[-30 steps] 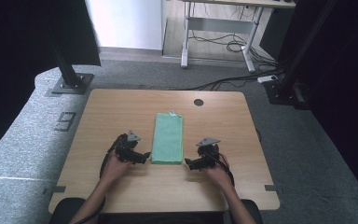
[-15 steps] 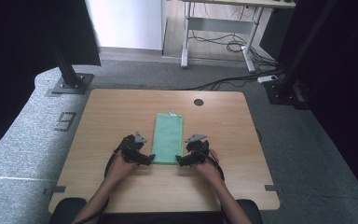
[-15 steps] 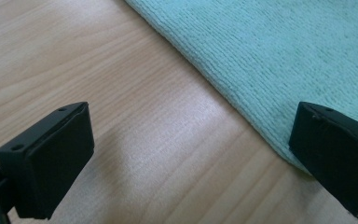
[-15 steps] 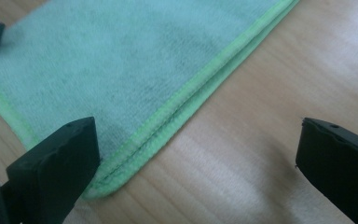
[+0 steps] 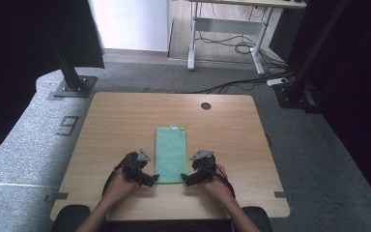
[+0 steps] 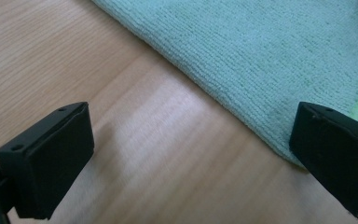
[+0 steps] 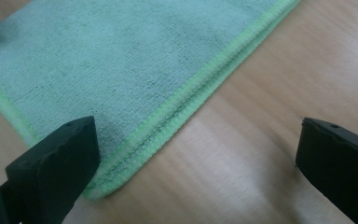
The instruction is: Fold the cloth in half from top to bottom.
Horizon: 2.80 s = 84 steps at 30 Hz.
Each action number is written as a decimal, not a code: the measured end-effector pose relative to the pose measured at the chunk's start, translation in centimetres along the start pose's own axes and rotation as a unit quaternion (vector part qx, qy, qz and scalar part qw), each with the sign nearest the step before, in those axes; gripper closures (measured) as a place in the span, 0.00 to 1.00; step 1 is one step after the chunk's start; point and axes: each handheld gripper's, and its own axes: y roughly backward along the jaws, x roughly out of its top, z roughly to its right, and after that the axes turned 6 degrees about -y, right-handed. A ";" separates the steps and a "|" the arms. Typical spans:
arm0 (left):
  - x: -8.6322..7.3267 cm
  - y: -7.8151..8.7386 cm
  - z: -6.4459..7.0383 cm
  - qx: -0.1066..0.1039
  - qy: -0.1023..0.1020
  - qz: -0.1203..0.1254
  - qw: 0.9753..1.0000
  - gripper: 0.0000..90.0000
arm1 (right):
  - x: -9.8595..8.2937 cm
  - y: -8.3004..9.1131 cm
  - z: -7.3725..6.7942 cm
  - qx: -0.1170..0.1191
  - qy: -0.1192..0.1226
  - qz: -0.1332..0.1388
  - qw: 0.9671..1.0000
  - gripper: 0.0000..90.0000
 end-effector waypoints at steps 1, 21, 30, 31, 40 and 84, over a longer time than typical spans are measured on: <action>0.2 0.2 -0.1 0.003 -0.002 0.005 1.000 0.00 | -0.1 0.1 -0.2 0.001 0.003 0.000 1.000 0.00; 2.9 -4.2 -4.4 0.040 0.051 0.033 0.997 0.00 | -1.3 1.1 -1.0 0.016 0.006 -0.006 1.000 0.00; 2.6 -4.2 -4.6 0.026 0.066 0.039 0.997 0.01 | -0.5 1.1 -0.3 0.023 -0.011 -0.008 1.000 0.01; 2.6 -4.2 -4.5 0.027 0.067 0.040 0.997 0.02 | -0.3 1.1 0.0 0.023 -0.015 -0.004 1.000 0.02; 2.4 -3.9 -4.0 0.028 0.064 0.041 0.997 0.04 | 2.9 0.6 2.2 0.014 -0.032 0.015 0.999 0.15; 2.5 -3.6 -3.7 0.018 0.060 0.031 0.998 0.07 | 10.2 -7.3 8.9 0.011 -0.043 -0.003 0.999 0.73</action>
